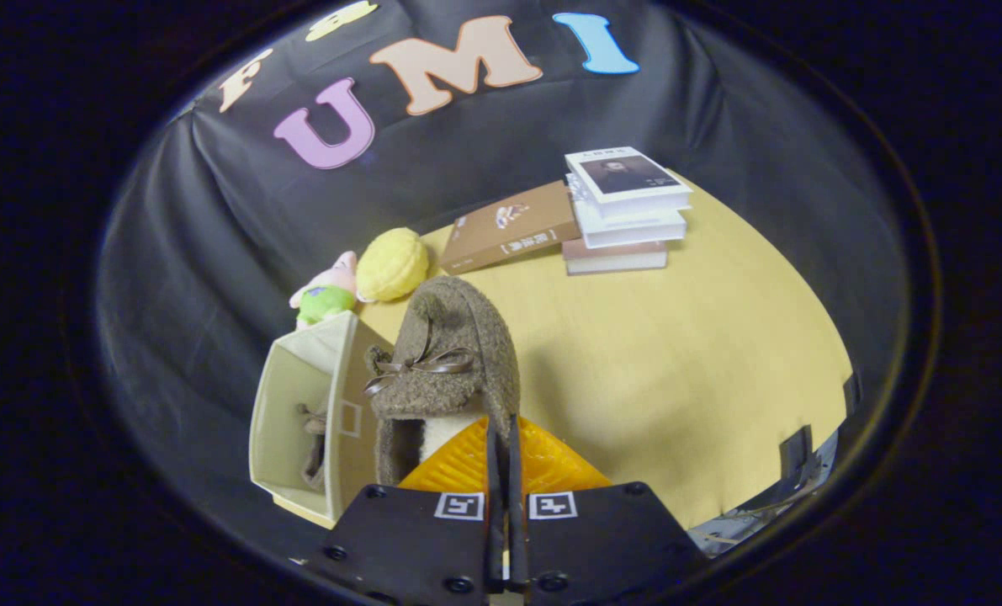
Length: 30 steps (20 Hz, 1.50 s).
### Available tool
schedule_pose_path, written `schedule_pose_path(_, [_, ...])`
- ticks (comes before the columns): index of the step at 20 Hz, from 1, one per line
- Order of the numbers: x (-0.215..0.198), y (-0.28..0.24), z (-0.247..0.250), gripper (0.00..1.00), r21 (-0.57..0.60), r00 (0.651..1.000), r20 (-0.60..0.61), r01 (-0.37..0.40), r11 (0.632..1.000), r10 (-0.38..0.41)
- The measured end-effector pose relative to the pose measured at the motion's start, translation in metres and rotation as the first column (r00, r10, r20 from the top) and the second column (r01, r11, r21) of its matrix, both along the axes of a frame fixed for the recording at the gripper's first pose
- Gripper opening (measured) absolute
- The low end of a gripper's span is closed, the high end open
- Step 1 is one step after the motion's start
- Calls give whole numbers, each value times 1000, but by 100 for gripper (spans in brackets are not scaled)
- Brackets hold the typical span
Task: Open the storage box then place both shoes into the box .Put the left shoe in first, then the right shoe, with the right side of both shoes facing outward in a uniform manner.
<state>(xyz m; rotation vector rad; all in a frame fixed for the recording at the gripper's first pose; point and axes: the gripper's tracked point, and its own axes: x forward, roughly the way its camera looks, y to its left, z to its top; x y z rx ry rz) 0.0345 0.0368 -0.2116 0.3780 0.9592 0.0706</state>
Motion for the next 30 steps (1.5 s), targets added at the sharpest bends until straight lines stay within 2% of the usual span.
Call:
schedule_pose_path(7, [6, 84, 45, 6, 86, 997, 74, -37, 996, 30])
schedule_pose_path(12, [5, 142, 47, 6, 112, 994, 79, -79, 991, 70])
schedule_pose_path(14, [4, 159, 36, 6, 96, 995, 65, -83, 992, 77])
schedule_pose_path(22, [-8, 180, -3, 6, -49, 1000, -4, -1, 999, 0])
schedule_pose_path(27, [-8, 184, -12, 6, -132, 1000, 20, 17, 991, -15])
schedule_pose_path(29, [-7, 188, -11, 11, -152, 999, 36, -1, 988, 7])
schedule_pose_path(30, [-6, 189, -9, 19, -165, 999, 46, -10, 986, 18])
